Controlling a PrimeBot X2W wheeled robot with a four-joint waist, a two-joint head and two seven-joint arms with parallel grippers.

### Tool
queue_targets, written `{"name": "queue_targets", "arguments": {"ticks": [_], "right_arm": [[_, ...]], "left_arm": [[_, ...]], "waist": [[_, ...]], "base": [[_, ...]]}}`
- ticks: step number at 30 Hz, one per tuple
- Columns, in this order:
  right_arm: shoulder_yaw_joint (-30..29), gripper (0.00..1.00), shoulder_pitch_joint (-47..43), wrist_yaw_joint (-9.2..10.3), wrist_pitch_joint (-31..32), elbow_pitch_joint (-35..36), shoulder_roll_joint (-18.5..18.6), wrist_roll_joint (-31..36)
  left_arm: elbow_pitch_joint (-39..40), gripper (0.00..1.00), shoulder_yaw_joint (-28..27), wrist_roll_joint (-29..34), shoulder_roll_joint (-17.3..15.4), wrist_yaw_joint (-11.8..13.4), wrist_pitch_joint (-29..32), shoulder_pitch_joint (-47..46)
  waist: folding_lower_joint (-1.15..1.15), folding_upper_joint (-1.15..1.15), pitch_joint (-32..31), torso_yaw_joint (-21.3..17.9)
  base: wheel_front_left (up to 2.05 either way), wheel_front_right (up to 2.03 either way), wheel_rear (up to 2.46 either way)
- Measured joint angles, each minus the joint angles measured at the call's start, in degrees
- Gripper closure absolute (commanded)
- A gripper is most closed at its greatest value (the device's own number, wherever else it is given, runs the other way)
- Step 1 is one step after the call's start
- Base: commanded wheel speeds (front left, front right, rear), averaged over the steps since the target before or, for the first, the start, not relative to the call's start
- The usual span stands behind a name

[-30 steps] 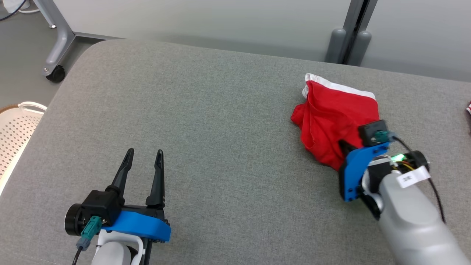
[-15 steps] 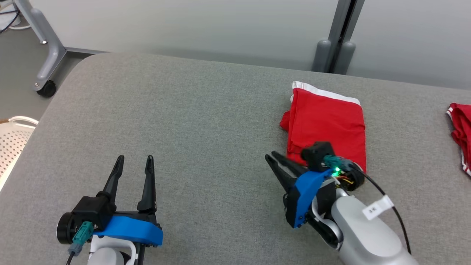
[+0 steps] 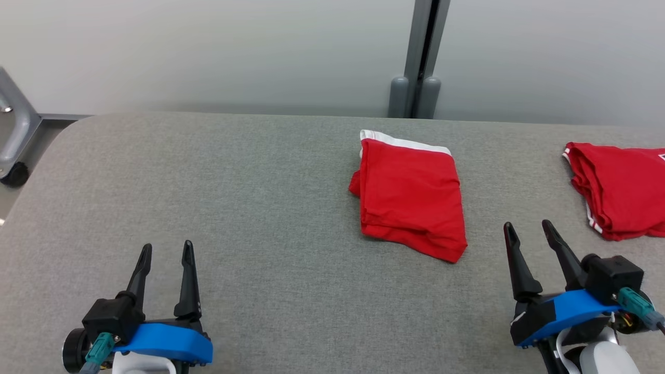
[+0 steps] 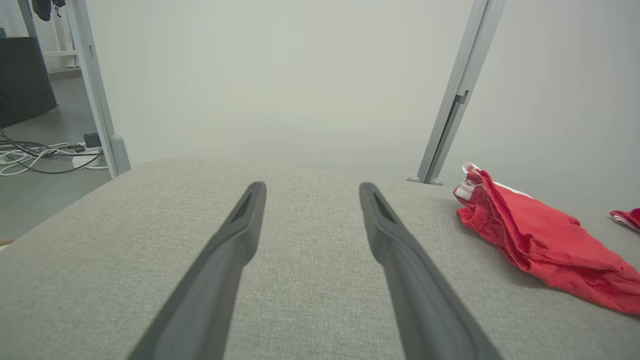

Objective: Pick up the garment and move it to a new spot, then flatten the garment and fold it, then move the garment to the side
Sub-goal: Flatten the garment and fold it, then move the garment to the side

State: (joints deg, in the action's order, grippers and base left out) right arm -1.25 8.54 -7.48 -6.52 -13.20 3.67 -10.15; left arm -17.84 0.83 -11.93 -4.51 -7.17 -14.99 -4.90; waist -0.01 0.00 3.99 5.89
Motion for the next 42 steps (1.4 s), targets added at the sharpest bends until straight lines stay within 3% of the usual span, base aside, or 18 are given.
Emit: {"name": "queue_targets", "arguments": {"ticks": [7, 18, 42], "right_arm": [[-1.7, 0.00, -3.9, 0.00, 1.4, 3.6, -0.6, 1.0], [-1.4, 0.00, -5.2, 0.00, 2.0, 2.5, -0.8, 1.4], [0.2, 0.00, -3.8, 0.00, 2.3, -1.2, -0.6, 0.2]], "left_arm": [[-1.4, 0.00, -1.4, 0.4, -0.5, 0.1, 0.0, 1.3], [-2.4, 0.00, -2.4, 0.3, -0.7, 0.1, 0.0, 3.4], [-2.9, 0.00, -2.1, 0.4, -0.4, 0.1, 0.0, 3.7]], "waist": [[0.00, 0.00, -1.5, -3.7], [0.00, 0.01, -3.7, -7.1], [0.01, 0.01, -3.4, -6.7]], "base": [[0.00, 0.00, 0.00], [0.00, 0.00, 0.00], [0.00, 0.00, 0.00]]}}
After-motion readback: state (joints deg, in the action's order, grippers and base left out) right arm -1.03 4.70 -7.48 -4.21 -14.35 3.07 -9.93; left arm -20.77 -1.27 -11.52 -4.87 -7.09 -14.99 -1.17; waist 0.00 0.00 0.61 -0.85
